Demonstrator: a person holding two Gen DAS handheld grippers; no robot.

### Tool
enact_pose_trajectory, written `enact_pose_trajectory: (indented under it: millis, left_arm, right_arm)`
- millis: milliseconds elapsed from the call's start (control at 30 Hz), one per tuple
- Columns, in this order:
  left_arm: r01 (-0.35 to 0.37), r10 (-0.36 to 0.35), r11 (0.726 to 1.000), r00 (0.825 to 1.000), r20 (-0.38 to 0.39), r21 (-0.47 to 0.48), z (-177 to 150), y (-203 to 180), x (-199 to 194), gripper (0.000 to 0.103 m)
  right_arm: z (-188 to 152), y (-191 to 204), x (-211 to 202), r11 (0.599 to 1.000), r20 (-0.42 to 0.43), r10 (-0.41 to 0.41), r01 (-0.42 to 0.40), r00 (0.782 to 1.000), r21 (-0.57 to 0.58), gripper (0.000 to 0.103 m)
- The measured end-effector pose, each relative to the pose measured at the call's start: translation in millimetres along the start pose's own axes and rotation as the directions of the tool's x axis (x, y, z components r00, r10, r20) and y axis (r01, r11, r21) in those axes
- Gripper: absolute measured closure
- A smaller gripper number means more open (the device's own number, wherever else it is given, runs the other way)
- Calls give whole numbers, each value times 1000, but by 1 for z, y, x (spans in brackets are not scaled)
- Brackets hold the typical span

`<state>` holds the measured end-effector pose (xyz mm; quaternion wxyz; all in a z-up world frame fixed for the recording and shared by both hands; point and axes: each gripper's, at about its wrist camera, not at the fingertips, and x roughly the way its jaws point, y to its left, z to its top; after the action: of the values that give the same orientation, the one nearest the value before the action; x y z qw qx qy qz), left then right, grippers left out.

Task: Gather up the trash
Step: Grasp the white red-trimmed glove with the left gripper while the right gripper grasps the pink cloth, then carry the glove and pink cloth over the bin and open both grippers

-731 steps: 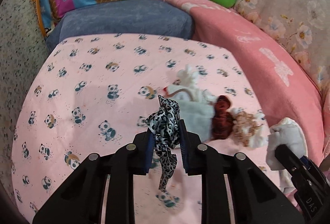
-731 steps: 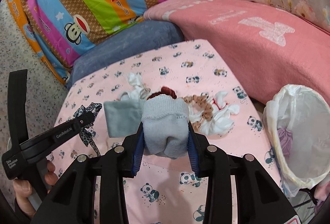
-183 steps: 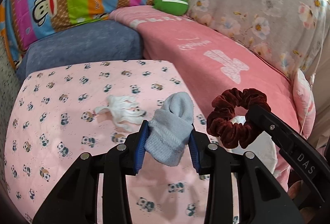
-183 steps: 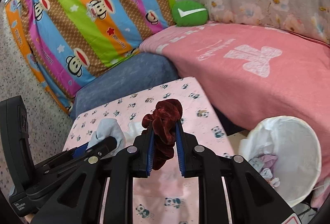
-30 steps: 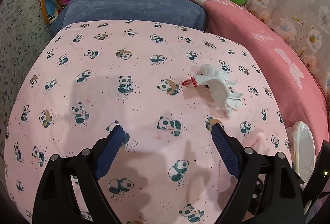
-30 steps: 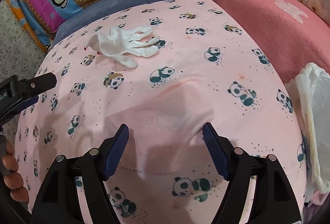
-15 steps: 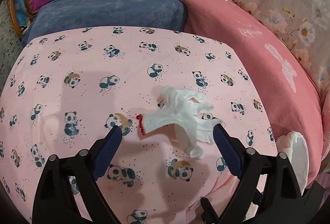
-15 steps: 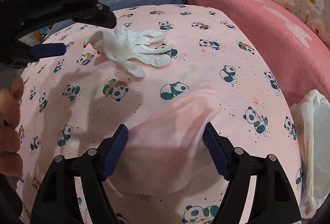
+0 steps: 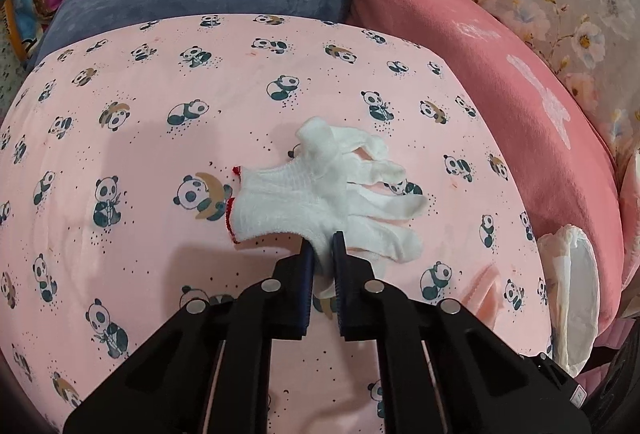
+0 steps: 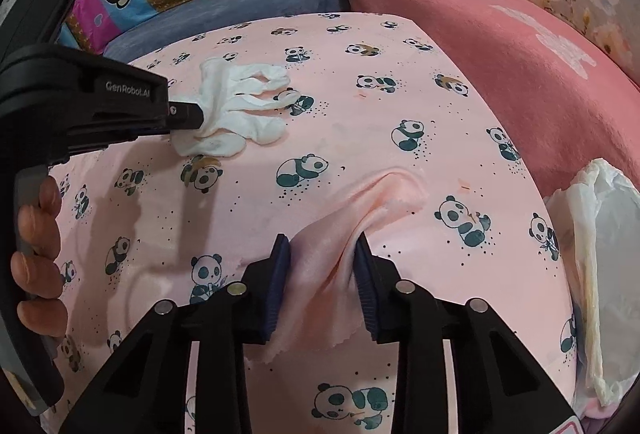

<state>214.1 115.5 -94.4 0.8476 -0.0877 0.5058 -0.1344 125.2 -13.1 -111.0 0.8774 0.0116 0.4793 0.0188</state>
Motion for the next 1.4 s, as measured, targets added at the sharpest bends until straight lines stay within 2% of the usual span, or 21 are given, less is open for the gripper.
enact_pose_trajectory:
  millis: [67, 167, 367, 867, 1133, 1400]
  left_arm:
    - [0, 0, 1000, 1000, -1, -3, -5, -1, -3, 95]
    - [1, -1, 1000, 1000, 2, -9, -15, -3, -11, 96]
    - [-11, 11, 1000, 1000, 23, 3, -31, -15, -34, 96]
    - [26, -37, 994, 994, 104, 109, -51, -96, -87, 96]
    - [67, -92, 977, 989, 116, 203, -59, -152, -99, 96]
    - [91, -129, 951, 985, 112, 295, -63, -207, -100, 95]
  right_arm:
    - [-2, -4, -1, 1000, -3, 8, -8, 1000, 1, 82]
    - [-6, -9, -5, 999, -23, 45, -45, 999, 12, 98]
    - [-17, -22, -21, 996, -21, 75, -74, 997, 53, 98]
    - [-26, -79, -106, 981, 141, 73, -97, 987, 170, 98]
    - [-27, -125, -143, 964, 215, 48, -102, 976, 246, 98]
    - [-32, -166, -165, 947, 254, 10, -91, 967, 309, 98]
